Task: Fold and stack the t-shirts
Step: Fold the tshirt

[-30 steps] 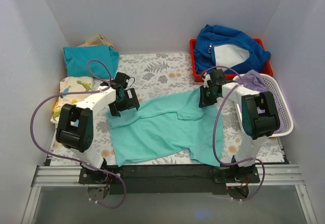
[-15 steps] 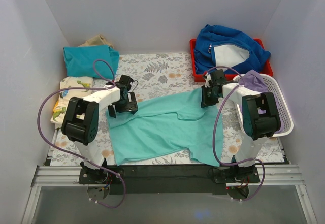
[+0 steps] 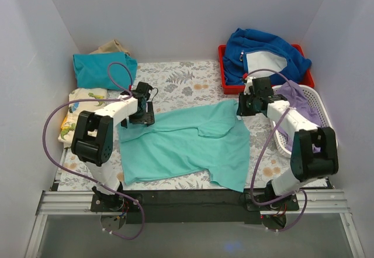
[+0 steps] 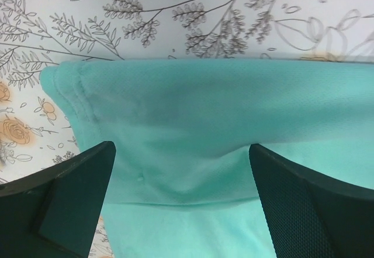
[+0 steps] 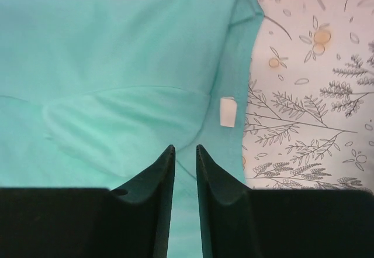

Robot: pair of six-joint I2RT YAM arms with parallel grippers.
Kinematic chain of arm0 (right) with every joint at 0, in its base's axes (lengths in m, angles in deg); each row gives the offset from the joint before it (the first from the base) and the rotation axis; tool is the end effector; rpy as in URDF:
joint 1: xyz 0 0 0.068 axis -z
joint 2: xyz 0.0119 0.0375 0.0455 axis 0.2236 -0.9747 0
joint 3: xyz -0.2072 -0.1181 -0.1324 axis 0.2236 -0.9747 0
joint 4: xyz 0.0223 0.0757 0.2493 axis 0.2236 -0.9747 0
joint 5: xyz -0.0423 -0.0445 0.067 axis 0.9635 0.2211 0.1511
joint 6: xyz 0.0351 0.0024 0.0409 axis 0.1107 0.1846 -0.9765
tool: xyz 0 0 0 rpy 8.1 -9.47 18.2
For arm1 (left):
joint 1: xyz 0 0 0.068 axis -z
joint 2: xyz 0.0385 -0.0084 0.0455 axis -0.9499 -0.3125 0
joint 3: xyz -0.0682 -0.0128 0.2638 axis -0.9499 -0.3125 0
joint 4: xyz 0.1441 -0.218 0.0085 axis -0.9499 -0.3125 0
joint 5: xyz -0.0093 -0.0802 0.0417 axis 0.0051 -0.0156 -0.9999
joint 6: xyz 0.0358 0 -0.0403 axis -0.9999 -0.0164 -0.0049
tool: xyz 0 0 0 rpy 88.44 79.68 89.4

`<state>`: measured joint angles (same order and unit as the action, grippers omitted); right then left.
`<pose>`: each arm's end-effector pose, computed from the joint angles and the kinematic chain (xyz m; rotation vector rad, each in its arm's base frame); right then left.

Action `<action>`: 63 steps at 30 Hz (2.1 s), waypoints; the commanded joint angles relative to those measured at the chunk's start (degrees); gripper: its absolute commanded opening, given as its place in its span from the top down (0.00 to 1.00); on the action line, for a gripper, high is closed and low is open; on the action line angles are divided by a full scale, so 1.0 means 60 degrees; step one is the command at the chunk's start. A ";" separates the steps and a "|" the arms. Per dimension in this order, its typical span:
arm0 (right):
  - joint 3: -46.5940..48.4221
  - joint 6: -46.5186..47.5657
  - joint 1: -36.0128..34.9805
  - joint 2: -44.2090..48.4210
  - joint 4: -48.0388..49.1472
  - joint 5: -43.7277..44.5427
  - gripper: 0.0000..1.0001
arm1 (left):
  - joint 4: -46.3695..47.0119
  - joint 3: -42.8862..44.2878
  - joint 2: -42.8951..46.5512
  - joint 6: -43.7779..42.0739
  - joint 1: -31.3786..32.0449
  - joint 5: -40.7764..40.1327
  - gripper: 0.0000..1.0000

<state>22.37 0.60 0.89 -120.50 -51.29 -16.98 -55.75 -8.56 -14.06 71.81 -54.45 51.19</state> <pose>0.3239 0.0741 0.2193 -0.2201 2.4579 0.2995 0.3232 -0.0872 0.1780 -1.0590 2.5158 0.2144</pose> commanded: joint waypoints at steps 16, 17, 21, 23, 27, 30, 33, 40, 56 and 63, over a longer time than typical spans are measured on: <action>-0.0030 -0.0570 -0.0250 -0.1119 0.1844 -0.3198 0.73 | 0.1040 -0.0257 0.0754 0.0711 -0.0049 0.2376 0.02; 0.0101 -0.0584 -0.0265 -0.1209 0.1888 -0.3271 0.73 | 0.1055 -0.0257 0.0711 0.0711 -0.0049 0.2331 0.02; 0.0409 -0.0599 -0.0265 -0.1809 0.1903 -0.3214 0.73 | 0.1041 -0.0053 0.0141 0.0696 -0.0063 0.2301 0.02; 0.0483 -0.0643 -0.0265 -0.2146 0.1772 -0.3039 0.73 | 0.1055 0.0196 -0.0109 0.0653 -0.0063 0.2315 0.02; 0.0425 -0.0833 -0.0265 -0.2367 0.1159 -0.1767 0.73 | 0.0953 0.0782 -0.0753 0.0521 -0.0093 0.2184 0.02; 0.0030 -0.0863 -0.0250 -0.2192 0.1039 -0.1181 0.73 | 0.0821 0.1324 -0.1266 0.0301 -0.0122 0.2125 0.02; -0.0541 -0.0907 -0.0251 -0.1928 0.1024 -0.0637 0.73 | 0.0632 0.1997 -0.1867 -0.0021 -0.0122 0.2038 0.02; -0.0645 -0.0630 -0.0265 -0.1796 0.1156 -0.0283 0.73 | 0.0367 0.3053 -0.2630 -0.0476 -0.0122 0.1950 0.02; -0.1171 -0.1006 -0.0280 0.2231 0.1290 -0.1482 0.71 | 0.1143 0.1520 0.1407 -0.0139 -0.0122 0.2418 0.02; -0.3776 -0.2692 -0.0792 0.5242 0.0058 -0.1954 0.71 | 0.0223 -0.0940 0.3869 0.1193 -0.0137 0.2549 0.02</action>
<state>5.45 -9.48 -2.28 -96.11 -45.20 -26.80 -50.00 -8.43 4.69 74.41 -54.86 65.42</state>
